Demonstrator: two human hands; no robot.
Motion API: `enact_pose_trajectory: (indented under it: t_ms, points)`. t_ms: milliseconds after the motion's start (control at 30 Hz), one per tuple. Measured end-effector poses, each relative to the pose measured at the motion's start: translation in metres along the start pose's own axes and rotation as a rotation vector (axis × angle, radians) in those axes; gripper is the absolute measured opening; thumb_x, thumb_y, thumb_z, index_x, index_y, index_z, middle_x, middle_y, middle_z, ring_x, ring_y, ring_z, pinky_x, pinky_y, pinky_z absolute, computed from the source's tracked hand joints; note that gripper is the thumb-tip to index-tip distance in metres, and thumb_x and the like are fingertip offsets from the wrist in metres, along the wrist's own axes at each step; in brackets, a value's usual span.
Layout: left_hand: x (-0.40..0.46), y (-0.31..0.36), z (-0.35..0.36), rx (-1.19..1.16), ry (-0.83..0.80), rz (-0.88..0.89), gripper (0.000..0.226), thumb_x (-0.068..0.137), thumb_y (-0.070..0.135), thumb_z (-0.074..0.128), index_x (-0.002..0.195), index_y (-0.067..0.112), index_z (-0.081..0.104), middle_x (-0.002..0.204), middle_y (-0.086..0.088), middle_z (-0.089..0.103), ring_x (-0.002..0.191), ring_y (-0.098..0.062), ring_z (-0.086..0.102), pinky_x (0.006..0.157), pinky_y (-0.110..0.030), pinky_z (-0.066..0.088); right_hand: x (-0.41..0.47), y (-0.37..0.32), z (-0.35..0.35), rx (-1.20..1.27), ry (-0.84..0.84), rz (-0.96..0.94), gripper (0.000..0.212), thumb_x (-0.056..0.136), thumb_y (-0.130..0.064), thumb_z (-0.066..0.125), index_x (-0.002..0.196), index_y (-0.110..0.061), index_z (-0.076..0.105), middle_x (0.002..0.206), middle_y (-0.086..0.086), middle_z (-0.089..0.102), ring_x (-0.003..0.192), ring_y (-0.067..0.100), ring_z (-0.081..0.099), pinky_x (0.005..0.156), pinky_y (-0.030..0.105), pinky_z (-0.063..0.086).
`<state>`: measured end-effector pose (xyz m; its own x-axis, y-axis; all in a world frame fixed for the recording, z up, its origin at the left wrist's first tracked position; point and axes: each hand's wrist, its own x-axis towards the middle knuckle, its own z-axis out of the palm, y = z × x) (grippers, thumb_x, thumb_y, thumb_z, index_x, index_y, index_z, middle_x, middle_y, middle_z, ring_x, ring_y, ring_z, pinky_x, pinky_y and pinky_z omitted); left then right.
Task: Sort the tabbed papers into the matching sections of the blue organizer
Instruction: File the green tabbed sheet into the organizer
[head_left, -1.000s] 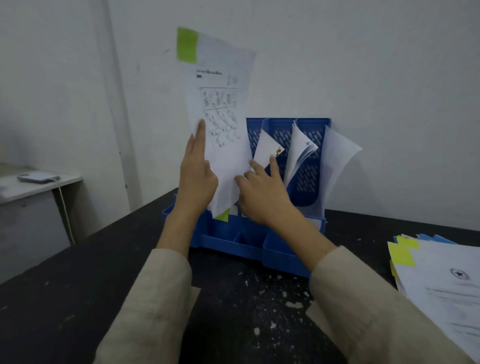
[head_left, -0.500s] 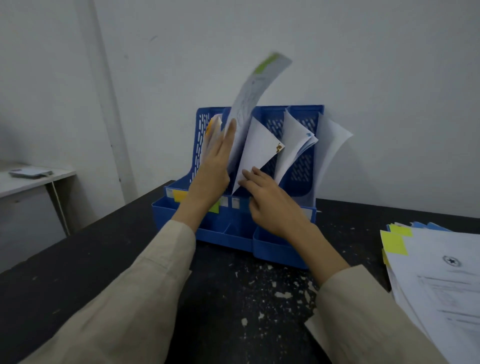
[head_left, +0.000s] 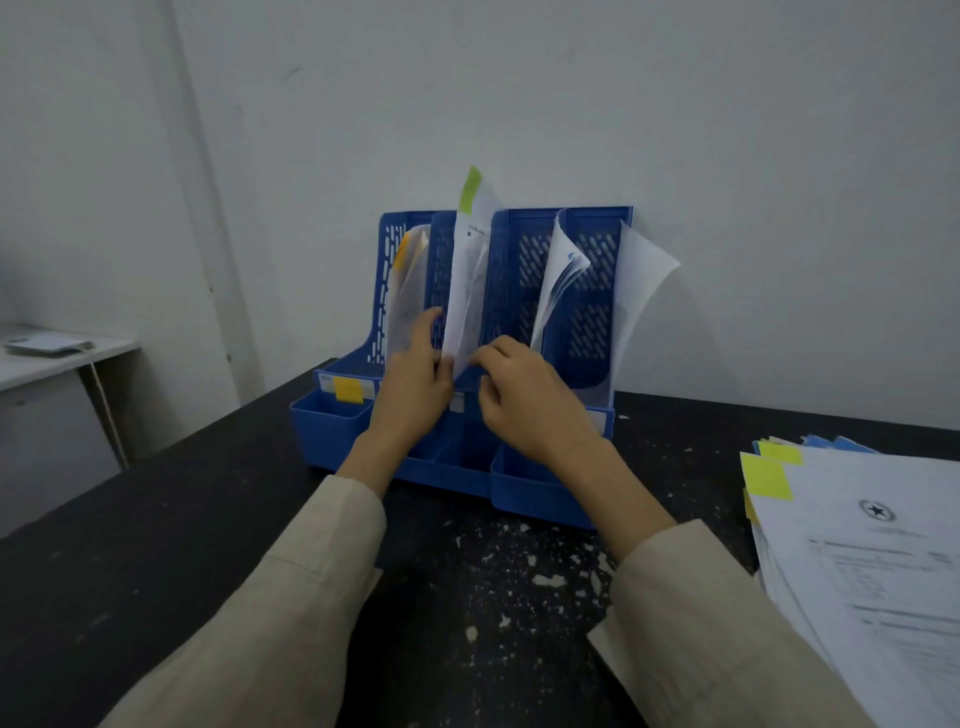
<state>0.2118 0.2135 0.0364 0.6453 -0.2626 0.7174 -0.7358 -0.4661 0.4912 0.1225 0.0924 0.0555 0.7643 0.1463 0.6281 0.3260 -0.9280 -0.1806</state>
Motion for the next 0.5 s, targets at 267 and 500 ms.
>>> enact_pose_trajectory:
  t_ms: [267,500]
  points:
    - [0.003,-0.010,-0.004,0.046,-0.125,-0.047,0.024,0.097,0.008,0.041,0.114,0.013,0.057,0.066,-0.012,0.057,0.057,-0.020,0.049,0.054,-0.037,0.038,0.000,0.000,-0.002,0.006,-0.037,0.031,0.021,0.092,-0.005,0.043,0.104,0.000,0.059,0.105,0.014,0.055,0.088,0.027,0.052,0.078,0.043,0.048]
    - [0.020,0.009,-0.022,0.112,-0.441,-0.301,0.029,0.090,0.015,0.045,0.063,0.007,0.039,0.070,-0.014,0.043,0.065,-0.019,0.036,0.059,-0.033,0.026,0.000,0.000,-0.003,-0.019,-0.056,0.029,0.021,0.092,-0.006,0.042,0.103,0.000,0.059,0.102,0.016,0.056,0.089,0.029,0.052,0.078,0.046,0.048]
